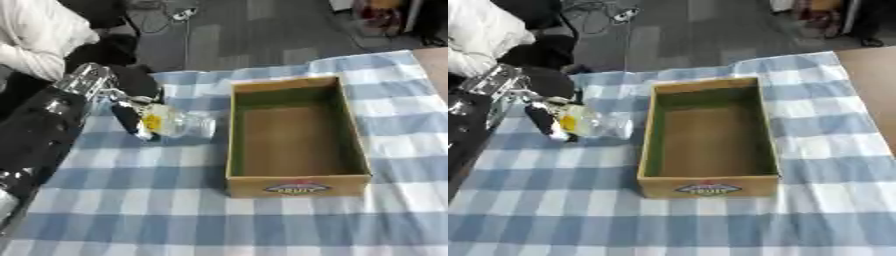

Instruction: Pick up objects on the table and place them in the box.

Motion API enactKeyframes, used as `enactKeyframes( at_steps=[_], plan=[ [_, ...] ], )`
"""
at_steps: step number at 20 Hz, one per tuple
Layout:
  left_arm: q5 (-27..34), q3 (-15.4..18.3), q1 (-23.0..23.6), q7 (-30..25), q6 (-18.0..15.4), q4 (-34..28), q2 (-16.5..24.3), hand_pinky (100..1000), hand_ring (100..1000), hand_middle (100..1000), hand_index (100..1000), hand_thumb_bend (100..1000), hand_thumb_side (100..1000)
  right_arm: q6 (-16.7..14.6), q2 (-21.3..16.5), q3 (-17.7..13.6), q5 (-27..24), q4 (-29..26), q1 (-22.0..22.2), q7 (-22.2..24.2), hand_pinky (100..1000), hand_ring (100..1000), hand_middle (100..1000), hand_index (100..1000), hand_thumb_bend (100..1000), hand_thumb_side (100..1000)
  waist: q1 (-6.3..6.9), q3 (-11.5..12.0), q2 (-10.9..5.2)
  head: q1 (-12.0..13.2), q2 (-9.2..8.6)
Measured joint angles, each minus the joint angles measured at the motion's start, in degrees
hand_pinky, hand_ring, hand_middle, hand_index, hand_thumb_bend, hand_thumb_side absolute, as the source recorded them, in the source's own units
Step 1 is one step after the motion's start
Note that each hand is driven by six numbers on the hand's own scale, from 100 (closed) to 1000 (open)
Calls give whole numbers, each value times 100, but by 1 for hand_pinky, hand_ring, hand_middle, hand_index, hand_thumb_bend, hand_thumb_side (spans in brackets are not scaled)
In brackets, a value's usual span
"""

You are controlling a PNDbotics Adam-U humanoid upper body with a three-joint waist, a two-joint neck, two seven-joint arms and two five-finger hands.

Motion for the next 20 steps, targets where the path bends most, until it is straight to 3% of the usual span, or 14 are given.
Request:
enactKeyframes(
  at_steps=[1,2,8,20],
  plan=[
    [100,-22,-8,-28,28,-118,8,100,100,158,286,100,949,2,0,0,5,0,1,-1,527,483,540,778,100,961,0,0,-2,0,-2],
    [192,-44,-15,-48,48,-224,8,100,100,153,287,100,748,4,0,0,6,0,1,-2,527,483,540,778,100,961,0,0,-2,0,-4],
    [466,-239,-319,-36,36,-565,-171,100,100,154,283,100,749,20,2,3,6,0,0,14,527,483,540,779,100,965,0,-58,-4,38,-3],
    [231,-341,-762,153,-154,-413,-664,100,100,151,285,100,751,26,9,30,-42,0,-77,33,528,486,544,778,100,961,58,-188,-5,39,27]
  ],
)
